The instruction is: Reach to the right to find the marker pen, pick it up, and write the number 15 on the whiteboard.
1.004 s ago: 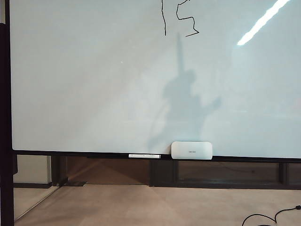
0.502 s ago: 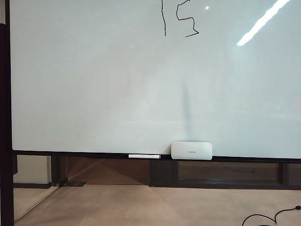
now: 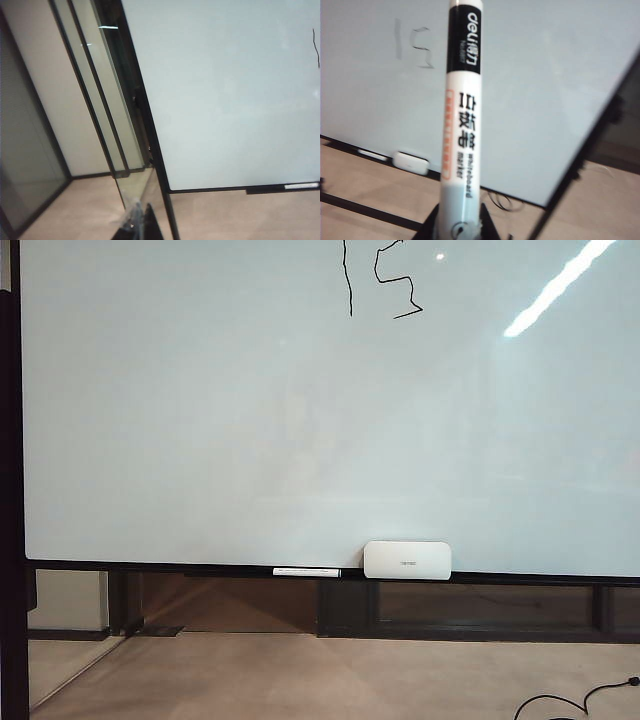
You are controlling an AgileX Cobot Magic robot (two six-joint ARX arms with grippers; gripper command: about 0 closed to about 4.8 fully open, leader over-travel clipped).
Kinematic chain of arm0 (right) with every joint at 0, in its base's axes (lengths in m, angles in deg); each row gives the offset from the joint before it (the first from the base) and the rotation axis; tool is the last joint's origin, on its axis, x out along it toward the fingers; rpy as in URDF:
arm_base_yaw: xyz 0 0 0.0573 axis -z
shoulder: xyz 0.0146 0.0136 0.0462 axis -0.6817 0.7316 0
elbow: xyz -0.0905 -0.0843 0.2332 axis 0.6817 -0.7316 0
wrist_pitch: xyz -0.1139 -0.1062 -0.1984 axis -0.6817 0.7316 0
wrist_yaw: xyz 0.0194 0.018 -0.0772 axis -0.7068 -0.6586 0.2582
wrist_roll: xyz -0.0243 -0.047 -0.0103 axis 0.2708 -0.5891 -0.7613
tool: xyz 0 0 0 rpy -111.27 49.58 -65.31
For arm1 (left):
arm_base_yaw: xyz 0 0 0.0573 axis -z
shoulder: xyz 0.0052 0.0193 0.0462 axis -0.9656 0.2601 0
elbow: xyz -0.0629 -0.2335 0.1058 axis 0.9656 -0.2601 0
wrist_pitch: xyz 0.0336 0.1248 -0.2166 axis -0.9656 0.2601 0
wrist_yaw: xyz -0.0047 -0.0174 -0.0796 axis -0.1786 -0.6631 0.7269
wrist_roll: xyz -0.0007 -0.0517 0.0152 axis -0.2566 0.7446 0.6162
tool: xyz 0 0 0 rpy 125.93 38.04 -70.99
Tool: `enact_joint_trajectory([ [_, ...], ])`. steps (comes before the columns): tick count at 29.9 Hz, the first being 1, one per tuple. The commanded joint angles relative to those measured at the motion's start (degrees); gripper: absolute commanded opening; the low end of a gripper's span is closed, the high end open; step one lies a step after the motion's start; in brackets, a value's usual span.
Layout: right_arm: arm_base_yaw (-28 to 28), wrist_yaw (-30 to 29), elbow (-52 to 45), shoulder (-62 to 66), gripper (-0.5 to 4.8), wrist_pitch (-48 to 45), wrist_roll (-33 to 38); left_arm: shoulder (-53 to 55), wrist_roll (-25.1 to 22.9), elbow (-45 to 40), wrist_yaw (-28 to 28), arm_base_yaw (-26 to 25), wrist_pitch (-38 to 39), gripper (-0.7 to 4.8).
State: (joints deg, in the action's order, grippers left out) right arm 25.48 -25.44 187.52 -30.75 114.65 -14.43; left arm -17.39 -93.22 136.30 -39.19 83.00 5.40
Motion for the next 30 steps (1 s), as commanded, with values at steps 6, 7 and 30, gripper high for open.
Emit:
enact_joint_trajectory([
  [6, 0.1, 1.0, -4.8, -9.0, -0.02, 1.7, 3.0, -2.3, 5.2, -0.2, 9.0, -8.0, 7.1, -0.05],
  [7, 0.1, 0.5, -6.3, -10.4, -0.01, 1.7, 3.8, -2.8, 5.5, -0.5, 12.0, -9.9, 7.0, -0.05],
  [30, 0.0, -10.0, -46.7, -23.8, -0.01, -15.4, 13.7, -6.0, 21.9, -25.5, 33.9, -26.0, -11.4, -0.05],
])
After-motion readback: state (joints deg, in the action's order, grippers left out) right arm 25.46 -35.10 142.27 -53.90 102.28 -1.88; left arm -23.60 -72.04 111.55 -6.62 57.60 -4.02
